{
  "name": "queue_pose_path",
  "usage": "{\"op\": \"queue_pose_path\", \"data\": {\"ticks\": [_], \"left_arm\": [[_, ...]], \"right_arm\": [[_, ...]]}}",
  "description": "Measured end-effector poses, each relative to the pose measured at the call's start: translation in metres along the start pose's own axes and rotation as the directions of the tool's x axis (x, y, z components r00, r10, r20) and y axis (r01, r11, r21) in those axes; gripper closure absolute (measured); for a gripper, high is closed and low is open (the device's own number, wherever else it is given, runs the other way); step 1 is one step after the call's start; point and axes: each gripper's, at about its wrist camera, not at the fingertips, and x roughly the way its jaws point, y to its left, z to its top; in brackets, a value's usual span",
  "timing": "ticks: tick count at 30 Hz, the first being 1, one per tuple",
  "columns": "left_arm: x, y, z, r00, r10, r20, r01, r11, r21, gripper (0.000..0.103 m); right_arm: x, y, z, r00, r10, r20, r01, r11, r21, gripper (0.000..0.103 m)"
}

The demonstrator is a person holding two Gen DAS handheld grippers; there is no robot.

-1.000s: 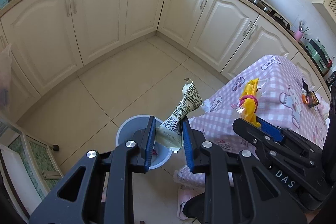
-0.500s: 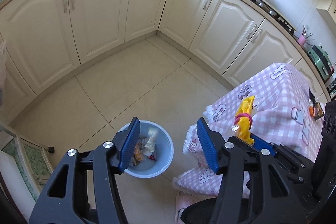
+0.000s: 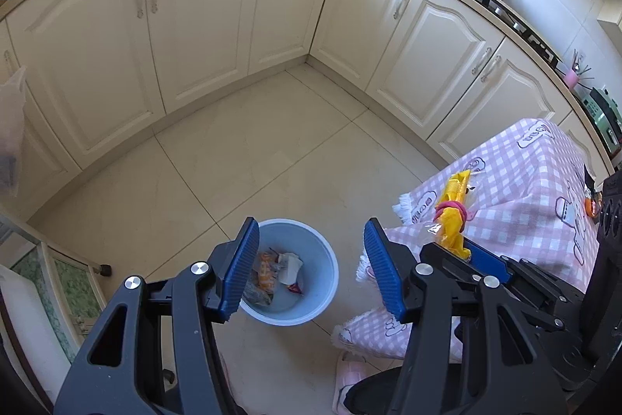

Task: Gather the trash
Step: 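Open the right tool over the bucket to drop the yellow bag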

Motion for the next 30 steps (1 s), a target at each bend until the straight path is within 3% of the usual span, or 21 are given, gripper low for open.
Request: {"op": "queue_pose_path", "data": {"ticks": [9,12,18,30], "left_arm": [[-0.012,0.020,0.008,0.997,0.057,0.046,-0.056,0.998,-0.035,0.045],[-0.014,0.023,0.009,0.997,0.060,0.051,-0.058,0.997,-0.041,0.044],[-0.018,0.018,0.011,0.997,0.054,0.057,-0.053,0.998,-0.028,0.044],[-0.048,-0.044,0.007,0.995,-0.014,0.102,0.006,0.997,0.081,0.043]], "right_arm": [[0.008,0.021,0.018,0.997,-0.033,0.063,0.037,0.998,-0.054,0.067],[0.010,0.026,0.024,0.995,-0.058,0.082,0.064,0.996,-0.065,0.056],[0.001,0.022,0.025,0.991,-0.085,0.107,0.093,0.993,-0.068,0.055],[-0.069,-0.025,0.011,0.974,-0.122,0.191,0.122,0.992,0.009,0.055]]}}
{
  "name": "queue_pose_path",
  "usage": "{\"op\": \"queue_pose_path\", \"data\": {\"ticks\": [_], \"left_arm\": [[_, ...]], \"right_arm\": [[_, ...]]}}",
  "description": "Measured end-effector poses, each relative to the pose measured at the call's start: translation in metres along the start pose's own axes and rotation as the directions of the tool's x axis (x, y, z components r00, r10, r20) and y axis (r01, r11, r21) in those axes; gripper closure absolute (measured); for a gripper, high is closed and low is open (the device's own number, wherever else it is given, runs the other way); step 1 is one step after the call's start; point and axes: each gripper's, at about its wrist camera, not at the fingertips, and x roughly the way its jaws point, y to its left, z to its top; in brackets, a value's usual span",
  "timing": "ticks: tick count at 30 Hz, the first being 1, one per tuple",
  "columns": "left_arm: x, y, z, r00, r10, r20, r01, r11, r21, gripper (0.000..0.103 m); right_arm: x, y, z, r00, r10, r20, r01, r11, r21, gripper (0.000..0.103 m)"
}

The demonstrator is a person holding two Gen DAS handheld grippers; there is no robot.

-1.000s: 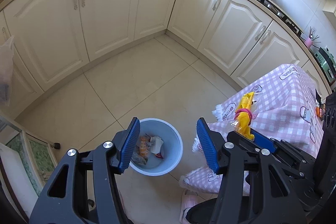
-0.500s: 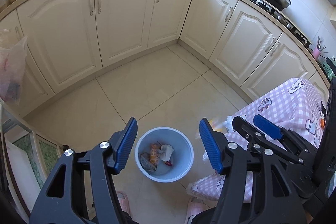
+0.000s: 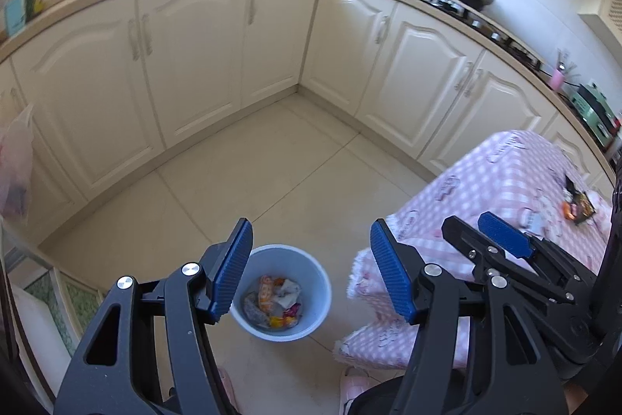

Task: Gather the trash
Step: 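Open the right tool over the bucket to drop the yellow bag, then move both tools back to the table toward the black chip bag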

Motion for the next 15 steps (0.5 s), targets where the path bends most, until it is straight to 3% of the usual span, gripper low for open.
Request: {"op": "queue_pose_path", "data": {"ticks": [8,15], "left_arm": [[-0.020,-0.070,-0.004,0.996,-0.086,0.021,0.083,0.991,0.106,0.043],[-0.027,-0.151,-0.015,0.988,-0.155,0.011,0.148,0.962,0.230,0.042]], "right_arm": [[-0.069,-0.070,-0.004,0.994,-0.056,0.097,0.047,0.995,0.087,0.055],[-0.123,-0.155,-0.020,0.977,-0.141,0.161,0.106,0.973,0.205,0.053]]}}
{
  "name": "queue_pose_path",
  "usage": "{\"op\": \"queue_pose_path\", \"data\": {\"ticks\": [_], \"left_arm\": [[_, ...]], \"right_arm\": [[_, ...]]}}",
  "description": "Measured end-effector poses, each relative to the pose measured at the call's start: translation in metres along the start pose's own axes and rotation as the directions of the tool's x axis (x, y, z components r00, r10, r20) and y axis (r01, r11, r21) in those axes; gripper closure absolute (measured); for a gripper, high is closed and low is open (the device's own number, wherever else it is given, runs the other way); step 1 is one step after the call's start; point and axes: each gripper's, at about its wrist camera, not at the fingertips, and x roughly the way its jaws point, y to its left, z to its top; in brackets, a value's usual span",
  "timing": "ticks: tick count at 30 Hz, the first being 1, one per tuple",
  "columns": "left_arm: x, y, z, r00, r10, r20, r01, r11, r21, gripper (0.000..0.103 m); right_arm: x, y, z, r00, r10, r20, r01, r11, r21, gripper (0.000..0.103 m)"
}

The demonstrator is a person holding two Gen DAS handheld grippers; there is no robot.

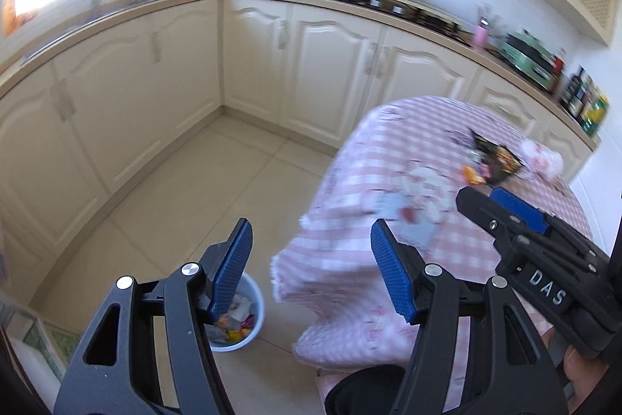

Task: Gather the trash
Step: 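Move both tools back to the table toward the black chip bag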

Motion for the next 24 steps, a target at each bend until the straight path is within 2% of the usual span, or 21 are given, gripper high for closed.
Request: {"op": "queue_pose_path", "data": {"ticks": [7,13,21,24], "left_arm": [[0.025,-0.082,0.008,0.995,-0.090,-0.038,0.095,0.987,0.133,0.042],[0.060,-0.140,0.021,0.989,-0.119,-0.084,0.134,0.968,0.212,0.042],[0.109,-0.168,0.032,0.981,-0.118,-0.155,0.153,0.959,0.238,0.043],[0.123,-0.169,0.037,0.977,-0.123,-0.176,0.163,0.958,0.235,0.048]], "right_arm": [[-0.023,-0.097,0.001,0.993,-0.114,0.028,0.109,0.984,0.139,0.053],[-0.021,-0.158,-0.002,0.985,-0.174,0.010,0.167,0.958,0.232,0.052],[0.014,-0.195,0.011,0.990,-0.138,-0.044,0.144,0.948,0.284,0.052],[0.030,-0.198,0.017,0.994,-0.095,-0.059,0.108,0.948,0.301,0.052]]}}
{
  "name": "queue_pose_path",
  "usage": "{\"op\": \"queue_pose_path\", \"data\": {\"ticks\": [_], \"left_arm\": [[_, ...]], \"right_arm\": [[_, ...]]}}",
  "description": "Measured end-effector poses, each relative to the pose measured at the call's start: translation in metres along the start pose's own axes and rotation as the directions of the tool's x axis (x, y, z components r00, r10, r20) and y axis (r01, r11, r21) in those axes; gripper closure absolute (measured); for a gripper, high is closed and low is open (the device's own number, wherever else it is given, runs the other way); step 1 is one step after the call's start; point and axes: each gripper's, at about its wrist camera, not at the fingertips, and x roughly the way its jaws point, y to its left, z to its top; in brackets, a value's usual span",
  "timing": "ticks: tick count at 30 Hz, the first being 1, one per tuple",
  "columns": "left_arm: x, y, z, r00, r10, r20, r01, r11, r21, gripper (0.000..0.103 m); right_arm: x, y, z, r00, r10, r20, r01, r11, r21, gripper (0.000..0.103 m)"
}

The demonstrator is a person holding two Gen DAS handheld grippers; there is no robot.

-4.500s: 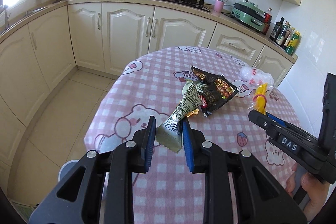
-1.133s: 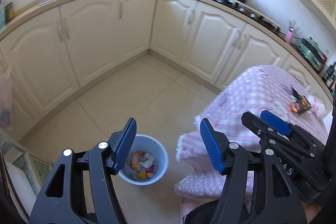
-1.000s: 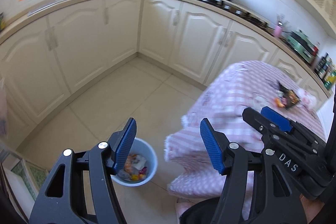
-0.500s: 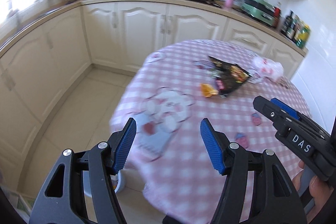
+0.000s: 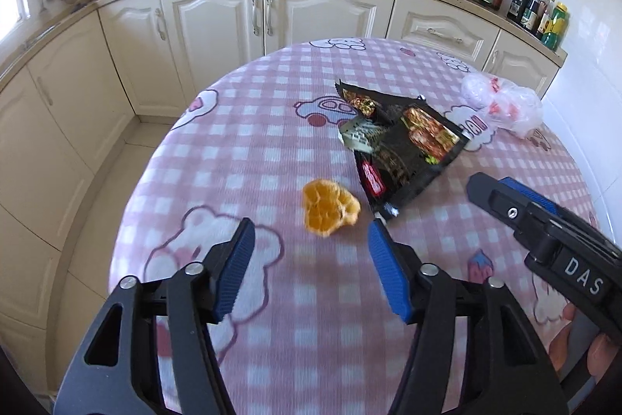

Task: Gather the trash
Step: 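Move both tools back to the table toward the black chip bag, then grasp the dried orange slice with the left tool while the right tool grasps the black chip bag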

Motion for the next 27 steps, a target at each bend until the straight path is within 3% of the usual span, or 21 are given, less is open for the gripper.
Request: {"op": "queue_pose_path", "data": {"ticks": [6,10,11,13,14,20,27], "left_arm": [[0.022,-0.004,0.012,1.000,-0.019,-0.021,0.019,1.000,0.023,0.073],[0.022,0.004,0.013,0.998,-0.064,-0.008,0.064,0.998,-0.008,0.074],[0.021,0.005,0.013,0.997,-0.073,-0.002,0.073,0.997,-0.015,0.074],[0.019,0.009,0.011,0.996,-0.091,0.005,0.091,0.995,-0.034,0.075],[0.017,0.012,0.010,0.995,-0.101,0.007,0.101,0.994,-0.045,0.075],[-0.006,0.025,0.004,0.992,-0.116,0.048,0.120,0.990,-0.077,0.075],[-0.051,0.049,-0.010,0.990,-0.085,0.110,0.097,0.989,-0.110,0.075]], "right_arm": [[0.026,0.004,0.014,0.998,0.047,-0.034,-0.046,0.998,0.045,0.052],[0.040,0.006,0.022,0.996,0.071,-0.048,-0.067,0.996,0.065,0.055],[0.043,0.006,0.023,0.995,0.081,-0.056,-0.077,0.995,0.070,0.072],[0.048,0.007,0.024,0.992,0.109,-0.065,-0.104,0.992,0.076,0.086],[0.046,0.008,0.024,0.993,0.104,-0.062,-0.100,0.993,0.066,0.098],[0.028,0.023,0.020,0.998,0.064,-0.020,-0.064,0.998,-0.003,0.102],[-0.009,0.053,0.008,0.996,0.076,0.035,-0.074,0.995,-0.069,0.102]]}}
